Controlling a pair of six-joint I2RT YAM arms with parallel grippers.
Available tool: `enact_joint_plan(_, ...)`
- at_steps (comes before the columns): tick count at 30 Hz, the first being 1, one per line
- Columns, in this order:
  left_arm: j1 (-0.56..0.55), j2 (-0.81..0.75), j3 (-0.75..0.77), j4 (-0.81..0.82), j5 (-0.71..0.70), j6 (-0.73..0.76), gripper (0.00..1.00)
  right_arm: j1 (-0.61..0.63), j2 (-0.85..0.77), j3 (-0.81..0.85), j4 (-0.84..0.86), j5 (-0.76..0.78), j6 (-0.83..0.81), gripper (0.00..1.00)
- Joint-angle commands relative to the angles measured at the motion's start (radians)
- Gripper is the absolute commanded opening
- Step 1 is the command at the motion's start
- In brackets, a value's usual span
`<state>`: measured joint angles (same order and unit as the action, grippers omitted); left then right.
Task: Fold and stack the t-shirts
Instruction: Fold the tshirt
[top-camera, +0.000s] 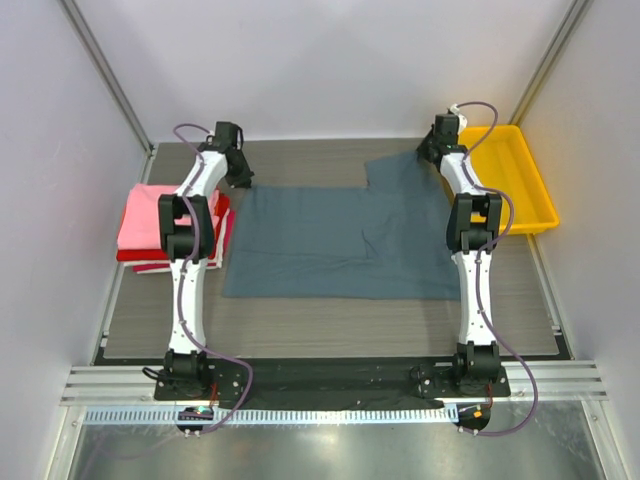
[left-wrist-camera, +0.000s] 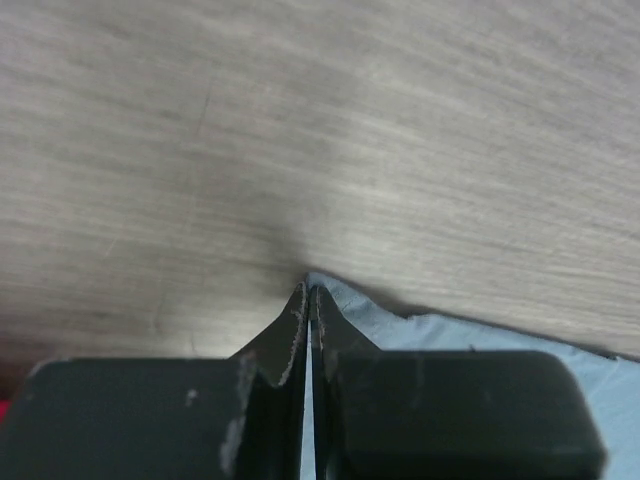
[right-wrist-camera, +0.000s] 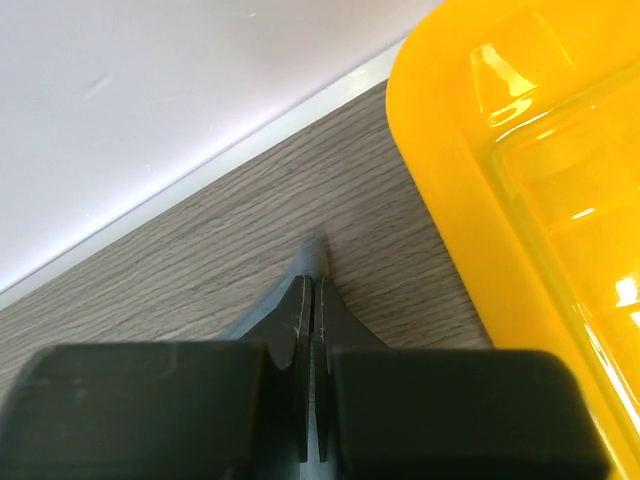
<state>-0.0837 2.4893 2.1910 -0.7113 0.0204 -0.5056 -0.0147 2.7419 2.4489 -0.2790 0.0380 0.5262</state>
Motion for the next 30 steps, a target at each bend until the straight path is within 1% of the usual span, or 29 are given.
enact_joint_plan(1,0.001,0.049,0.075,-0.037,-0.011,0.018,0.0,-0.01,-0.109,-0.007,-0.014,-0.021,0.0,0.01)
enact_joint_plan(2,0.001,0.046,0.075,-0.039,-0.04,0.021,0.0,-0.01,-0.119,-0.013,-0.014,-0.023,-0.002,0.01)
enact_joint_plan(6,-0.001,0.004,0.027,0.008,-0.053,0.032,0.0,-0.014,-0.178,-0.043,-0.014,-0.026,-0.017,0.01)
enact_joint_plan(8,0.001,-0.029,-0.005,0.03,-0.056,0.036,0.0,-0.016,-0.217,-0.059,-0.014,-0.073,-0.023,0.01)
enact_joint_plan(14,0.001,-0.121,-0.112,0.116,-0.024,0.045,0.0,-0.016,-0.313,-0.137,-0.011,-0.095,-0.037,0.01)
enact_joint_plan(15,-0.001,-0.13,-0.126,0.151,0.005,0.048,0.0,-0.018,-0.321,-0.149,-0.011,-0.096,-0.038,0.01)
enact_joint_plan(17,0.001,-0.144,-0.155,0.167,0.022,0.049,0.0,-0.018,-0.336,-0.159,-0.012,-0.111,-0.038,0.01)
enact_joint_plan(21,0.001,-0.176,-0.191,0.203,0.027,0.055,0.0,-0.019,-0.413,-0.244,-0.011,-0.128,-0.043,0.01)
enact_joint_plan(28,-0.001,-0.276,-0.336,0.326,0.044,0.045,0.0,-0.022,-0.559,-0.412,-0.008,-0.148,-0.057,0.01)
enact_joint_plan(30,-0.001,-0.296,-0.356,0.348,0.036,0.05,0.0,-0.024,-0.593,-0.468,-0.003,-0.151,-0.06,0.01)
